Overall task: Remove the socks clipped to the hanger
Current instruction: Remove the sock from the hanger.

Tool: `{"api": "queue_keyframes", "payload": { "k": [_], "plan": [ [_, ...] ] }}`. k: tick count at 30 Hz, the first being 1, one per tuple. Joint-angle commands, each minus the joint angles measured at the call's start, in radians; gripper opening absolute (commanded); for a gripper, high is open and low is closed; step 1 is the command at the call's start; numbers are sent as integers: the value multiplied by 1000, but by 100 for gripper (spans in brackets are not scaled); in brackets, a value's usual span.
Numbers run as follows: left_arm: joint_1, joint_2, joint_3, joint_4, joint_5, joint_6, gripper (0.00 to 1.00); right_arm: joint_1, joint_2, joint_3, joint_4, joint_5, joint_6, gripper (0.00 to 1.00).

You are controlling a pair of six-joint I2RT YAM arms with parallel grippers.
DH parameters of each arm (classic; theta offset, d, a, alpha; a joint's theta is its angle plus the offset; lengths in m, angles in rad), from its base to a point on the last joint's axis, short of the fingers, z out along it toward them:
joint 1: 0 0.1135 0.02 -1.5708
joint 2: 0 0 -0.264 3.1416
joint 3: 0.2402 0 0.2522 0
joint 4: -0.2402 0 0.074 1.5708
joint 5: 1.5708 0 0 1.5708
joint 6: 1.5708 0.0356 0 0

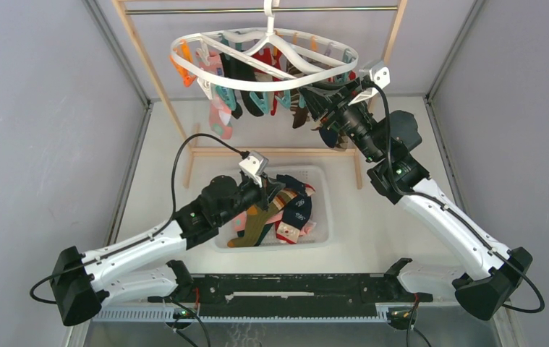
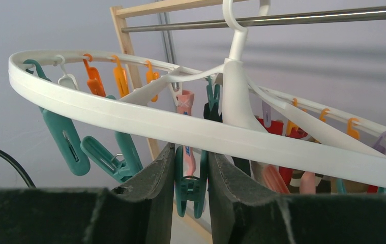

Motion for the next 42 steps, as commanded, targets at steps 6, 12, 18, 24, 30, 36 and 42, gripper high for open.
{"api": "queue_keyframes", "payload": {
  "k": [6, 12, 18, 24, 30, 36, 42],
  "plan": [
    [9, -78, 12, -1, 27, -27, 0, -2, -4, 10, 8, -8, 18, 21],
    [8, -144, -7, -39, 18, -36, 0, -1, -10, -3, -9, -5, 23, 41],
    [9, -220, -17, -101, -35, -43, 0, 5, -33, -38, -23, 19, 30, 65],
    [9, -284, -24, -186, -101, -58, 0, 9, -74, -105, -29, 36, 48, 70],
    [9, -348, -32, -273, -197, -84, 0, 17, -145, -201, -50, 63, 77, 80],
    [12, -422, -30, -349, -274, -96, 1, 22, -247, -331, -70, 108, 105, 81],
    [13, -478, -28, -410, -316, -121, 3, 18, -332, -412, -109, 153, 110, 82]
  ]
}}
